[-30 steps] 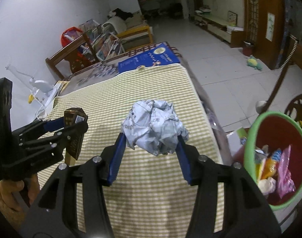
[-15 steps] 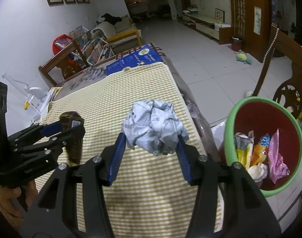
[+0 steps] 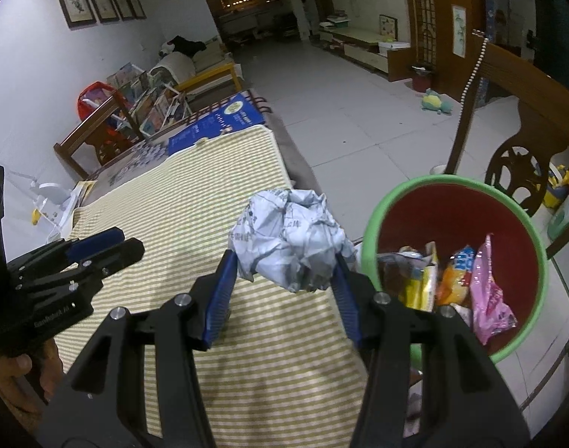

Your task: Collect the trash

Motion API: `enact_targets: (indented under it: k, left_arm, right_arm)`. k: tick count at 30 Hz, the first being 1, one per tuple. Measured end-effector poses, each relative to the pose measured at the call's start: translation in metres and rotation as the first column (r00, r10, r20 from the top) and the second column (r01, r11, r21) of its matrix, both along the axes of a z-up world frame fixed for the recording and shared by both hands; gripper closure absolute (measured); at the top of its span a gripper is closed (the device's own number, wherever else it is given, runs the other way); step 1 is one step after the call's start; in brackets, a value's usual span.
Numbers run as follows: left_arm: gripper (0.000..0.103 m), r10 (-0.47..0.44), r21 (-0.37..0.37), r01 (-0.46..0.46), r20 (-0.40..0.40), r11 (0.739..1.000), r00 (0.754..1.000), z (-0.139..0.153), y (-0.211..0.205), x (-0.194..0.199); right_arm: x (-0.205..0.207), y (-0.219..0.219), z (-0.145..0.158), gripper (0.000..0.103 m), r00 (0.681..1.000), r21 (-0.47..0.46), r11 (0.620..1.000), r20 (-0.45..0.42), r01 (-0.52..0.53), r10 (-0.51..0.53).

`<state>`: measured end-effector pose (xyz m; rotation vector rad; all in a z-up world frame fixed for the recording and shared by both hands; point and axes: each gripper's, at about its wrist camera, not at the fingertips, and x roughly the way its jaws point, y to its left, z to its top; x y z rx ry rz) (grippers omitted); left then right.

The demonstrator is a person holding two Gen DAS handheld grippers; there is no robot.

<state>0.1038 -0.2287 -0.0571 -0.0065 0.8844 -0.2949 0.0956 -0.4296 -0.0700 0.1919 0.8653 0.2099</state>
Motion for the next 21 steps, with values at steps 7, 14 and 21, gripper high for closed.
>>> enact_targets:
  k: [7, 14, 21]
  left_arm:
    - [0.039, 0.074, 0.026, -0.072, -0.058, 0.997, 0.996, -0.022, 0.028, 0.005]
    - [0.019, -0.084, 0.17, 0.119, -0.199, 0.978, 0.976, -0.089, -0.009, 0.016]
    - [0.013, -0.301, 0.365, 0.364, -0.218, 0.857, 0.928, -0.122, -0.049, 0.028]
  right_arm:
    - [0.002, -0.018, -0.009, 0.054, 1.0, 0.001, 1.0, -0.028, 0.011, -0.011]
    - [0.004, -0.017, -0.016, 0.054, 0.999, 0.006, 1.0, -0.049, -0.01, 0.01]
    - [-0.001, -0.028, -0.018, 0.051, 0.998, 0.004, 1.0, -0.063, 0.017, -0.017]
